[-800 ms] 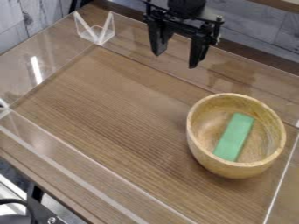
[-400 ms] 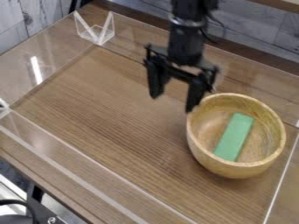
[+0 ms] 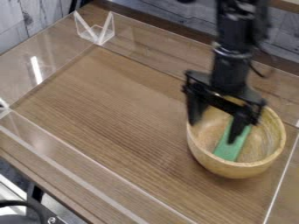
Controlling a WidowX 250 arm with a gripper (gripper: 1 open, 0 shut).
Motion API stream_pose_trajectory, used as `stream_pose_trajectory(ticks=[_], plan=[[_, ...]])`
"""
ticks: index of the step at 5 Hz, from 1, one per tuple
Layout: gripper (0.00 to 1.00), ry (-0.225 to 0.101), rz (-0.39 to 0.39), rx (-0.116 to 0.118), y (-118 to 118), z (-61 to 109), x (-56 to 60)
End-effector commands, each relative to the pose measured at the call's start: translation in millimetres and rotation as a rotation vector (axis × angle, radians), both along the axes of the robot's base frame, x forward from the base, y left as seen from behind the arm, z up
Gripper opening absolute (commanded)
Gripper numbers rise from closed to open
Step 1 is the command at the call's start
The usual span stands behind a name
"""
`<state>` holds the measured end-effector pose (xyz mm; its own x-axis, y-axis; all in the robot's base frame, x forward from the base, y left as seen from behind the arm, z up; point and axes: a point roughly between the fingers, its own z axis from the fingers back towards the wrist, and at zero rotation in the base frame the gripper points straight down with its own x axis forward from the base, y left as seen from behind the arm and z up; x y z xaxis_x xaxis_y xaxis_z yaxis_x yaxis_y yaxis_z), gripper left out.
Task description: Move green stick from inside the wooden bowl to the table next to it
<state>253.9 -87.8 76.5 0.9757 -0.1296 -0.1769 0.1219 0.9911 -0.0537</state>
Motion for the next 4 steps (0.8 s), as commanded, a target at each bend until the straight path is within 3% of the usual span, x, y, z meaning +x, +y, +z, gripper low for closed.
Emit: stream_pose_trajectory(ticks=[1,4], plan=[[1.00,-0.087,-0.003,-0.022,-16,12.6,6.6],[1.00,-0.127,-0.005,-0.009,-19,2.4,10.8]])
